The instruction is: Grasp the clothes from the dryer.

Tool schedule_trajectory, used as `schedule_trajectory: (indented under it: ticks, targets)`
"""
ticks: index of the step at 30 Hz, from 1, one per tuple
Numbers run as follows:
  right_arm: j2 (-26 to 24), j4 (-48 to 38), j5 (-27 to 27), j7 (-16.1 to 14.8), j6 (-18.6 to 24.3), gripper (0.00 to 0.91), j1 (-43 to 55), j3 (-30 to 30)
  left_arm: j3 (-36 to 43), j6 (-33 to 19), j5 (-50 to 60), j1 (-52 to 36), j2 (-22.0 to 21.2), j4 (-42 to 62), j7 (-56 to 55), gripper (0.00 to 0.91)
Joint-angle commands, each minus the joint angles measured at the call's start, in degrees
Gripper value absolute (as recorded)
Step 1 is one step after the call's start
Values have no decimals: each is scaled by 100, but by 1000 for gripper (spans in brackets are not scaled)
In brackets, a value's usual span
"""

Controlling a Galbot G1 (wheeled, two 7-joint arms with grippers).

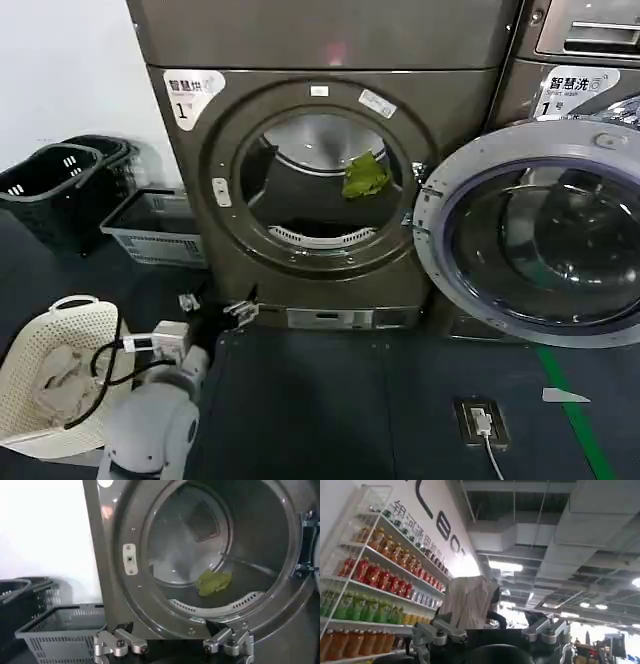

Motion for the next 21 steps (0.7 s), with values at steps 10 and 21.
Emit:
schedule_trajectory:
  ticks: [10, 21]
  targets:
    - [5, -15, -2, -21, 5, 907, 20, -29, -18, 280, -35, 7, -8, 17, 17, 907]
    - [17, -24, -1, -9, 25, 907, 39, -32, -13, 280, -19, -14, -9, 33, 12, 907]
